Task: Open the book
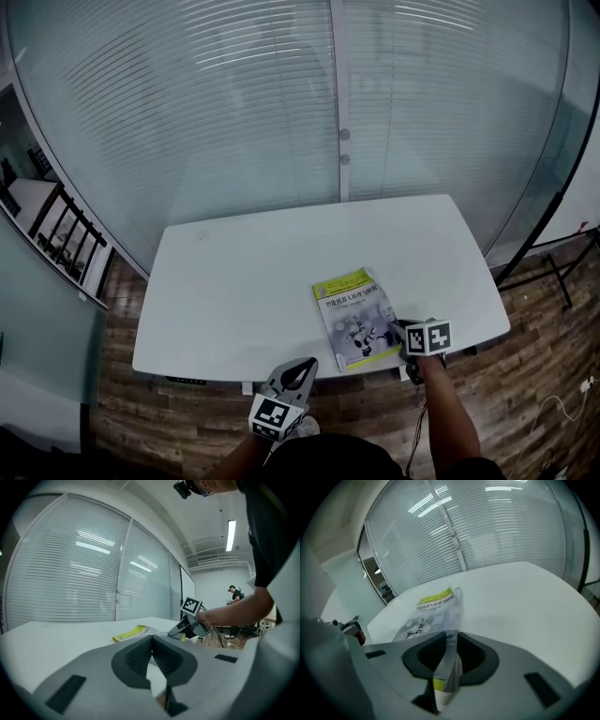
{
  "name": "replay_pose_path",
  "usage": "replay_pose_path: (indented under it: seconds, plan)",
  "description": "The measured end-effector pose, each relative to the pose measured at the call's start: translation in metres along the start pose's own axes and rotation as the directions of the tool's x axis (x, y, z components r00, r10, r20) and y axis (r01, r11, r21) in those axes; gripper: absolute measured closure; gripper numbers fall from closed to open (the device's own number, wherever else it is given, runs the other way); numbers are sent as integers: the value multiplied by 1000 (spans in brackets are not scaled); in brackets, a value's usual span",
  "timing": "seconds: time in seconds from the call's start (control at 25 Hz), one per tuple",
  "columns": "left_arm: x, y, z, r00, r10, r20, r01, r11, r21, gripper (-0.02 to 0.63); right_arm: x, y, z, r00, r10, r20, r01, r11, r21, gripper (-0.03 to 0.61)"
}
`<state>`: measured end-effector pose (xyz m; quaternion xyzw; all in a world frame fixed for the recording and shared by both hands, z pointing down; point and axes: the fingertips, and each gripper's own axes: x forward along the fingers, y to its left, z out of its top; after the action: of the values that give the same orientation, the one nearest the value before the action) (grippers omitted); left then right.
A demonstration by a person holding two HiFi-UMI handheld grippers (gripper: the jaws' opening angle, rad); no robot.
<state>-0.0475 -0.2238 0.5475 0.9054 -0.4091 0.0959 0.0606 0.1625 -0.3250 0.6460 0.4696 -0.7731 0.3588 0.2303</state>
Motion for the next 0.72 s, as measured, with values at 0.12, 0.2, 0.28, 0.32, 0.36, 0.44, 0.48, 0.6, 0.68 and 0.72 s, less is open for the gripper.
replay_pose_path:
  seconds: [0.12,0.2,0.28,0.32,0.36,0.44,0.48,0.6,0.68,0.72]
  plan:
    - [-3,0,2,1000,5,-1,-5,1000,0,600,-3,2,3,1000,-20,18,21,999,-25,506]
    - [-4,1,2,1000,10,-5,-10,1000,0,600,-4,4,6,999,-32,34,34,998,-47,514]
    - [-4,1,1,1000,15,-5,-15,1000,1,600,-5,6,10,998,-42,54,46,996,-72,520]
    - [-5,0,1,1000,20,1,-20,1000,4,600,-7,7,11,997,-46,65,52,995,-85,522]
    - [-5,0,0,1000,26,7,-26,1000,6,600,-9,9,12,996,-52,76,59,993,-99,523]
    - [-8,0,-3,999,39,10,-39,999,-6,600,-14,13,14,993,-71,94,83,987,-136,526]
    - [-9,0,-3,999,44,9,-44,999,-13,600,-16,15,15,992,-81,100,96,983,-157,526]
    - [-10,1,2,998,57,15,-57,998,-5,600,-20,22,21,988,-104,118,127,968,-217,528]
    - [-12,-1,7,997,67,26,-67,998,-1,600,-22,26,22,984,-119,130,150,955,-255,526]
    - [-14,-3,8,997,71,31,-71,997,-1,600,-24,28,21,983,-128,135,161,949,-272,528]
